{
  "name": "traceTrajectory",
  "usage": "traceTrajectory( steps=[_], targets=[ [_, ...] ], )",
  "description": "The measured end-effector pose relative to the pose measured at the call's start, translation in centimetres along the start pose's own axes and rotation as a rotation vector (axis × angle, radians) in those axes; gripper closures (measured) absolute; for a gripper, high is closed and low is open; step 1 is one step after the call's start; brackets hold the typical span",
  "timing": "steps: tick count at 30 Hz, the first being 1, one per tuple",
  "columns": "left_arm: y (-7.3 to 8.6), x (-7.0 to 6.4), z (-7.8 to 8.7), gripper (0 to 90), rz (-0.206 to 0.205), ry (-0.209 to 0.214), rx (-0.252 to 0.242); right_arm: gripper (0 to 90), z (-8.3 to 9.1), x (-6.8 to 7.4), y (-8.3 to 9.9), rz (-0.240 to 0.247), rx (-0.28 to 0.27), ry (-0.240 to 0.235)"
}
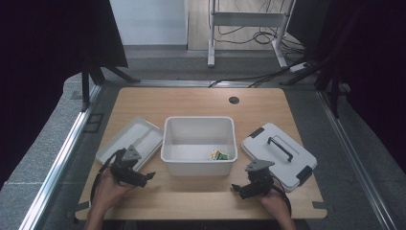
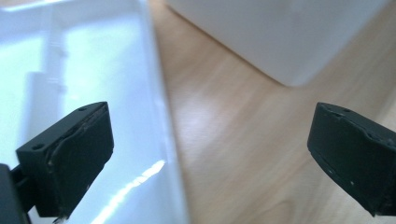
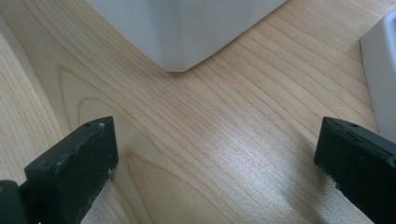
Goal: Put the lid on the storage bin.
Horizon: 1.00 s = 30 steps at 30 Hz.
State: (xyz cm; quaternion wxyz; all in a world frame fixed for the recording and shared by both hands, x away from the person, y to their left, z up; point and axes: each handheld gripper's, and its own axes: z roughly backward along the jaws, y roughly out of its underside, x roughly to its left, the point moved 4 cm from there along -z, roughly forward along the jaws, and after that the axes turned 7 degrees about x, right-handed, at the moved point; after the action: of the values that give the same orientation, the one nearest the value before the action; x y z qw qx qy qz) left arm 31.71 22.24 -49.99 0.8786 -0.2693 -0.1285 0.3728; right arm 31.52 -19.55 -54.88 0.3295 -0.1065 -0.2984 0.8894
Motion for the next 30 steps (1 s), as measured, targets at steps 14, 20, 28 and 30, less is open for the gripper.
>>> traceTrajectory(
  steps=[14,20,28,30],
  targets=[
    [-0.8,7.8,-0.1,21.3,0.068,-0.059,0.058,0.0,0.0,0.0,0.0,-0.002,-0.001,0.000],
    [-0.9,9.7,-1.9,41.0,0.095,-0.069,0.102,0.0,0.0,0.0,0.0,-0.002,-0.001,0.000],
    [-0.9,10.3,-3.5,67.3,0.111,-0.034,0.120,0.0,0.0,0.0,0.0,-0.002,-0.002,0.001],
    [-0.7,10.2,-3.8,72.5,0.121,-0.031,0.131,0.0,0.0,0.0,0.0,-0.002,-0.002,0.001]
  ],
)
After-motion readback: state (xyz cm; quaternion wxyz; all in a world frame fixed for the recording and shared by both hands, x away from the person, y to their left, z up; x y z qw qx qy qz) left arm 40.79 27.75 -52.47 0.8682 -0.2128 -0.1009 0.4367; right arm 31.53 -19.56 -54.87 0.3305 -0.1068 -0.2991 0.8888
